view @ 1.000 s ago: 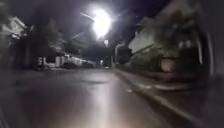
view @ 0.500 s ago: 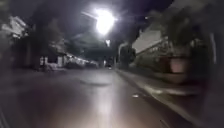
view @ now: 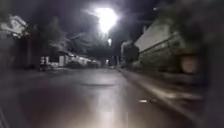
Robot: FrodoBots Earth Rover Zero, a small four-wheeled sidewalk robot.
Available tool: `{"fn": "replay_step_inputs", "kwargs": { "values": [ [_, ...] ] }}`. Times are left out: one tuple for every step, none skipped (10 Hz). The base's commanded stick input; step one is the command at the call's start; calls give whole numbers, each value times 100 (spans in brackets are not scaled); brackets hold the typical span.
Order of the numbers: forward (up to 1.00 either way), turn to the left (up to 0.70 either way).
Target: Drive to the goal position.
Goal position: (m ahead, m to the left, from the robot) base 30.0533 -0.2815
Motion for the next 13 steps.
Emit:
{"fn": "replay_step_inputs", "kwargs": {
  "values": [
    [70, -35],
    [70, -35],
    [70, -35],
    [70, -35],
    [70, -35],
    [70, -35],
    [70, -35],
    [70, -6],
    [70, 0],
    [70, 0],
    [70, 0],
    [70, 0],
    [70, 0]
  ]
}}
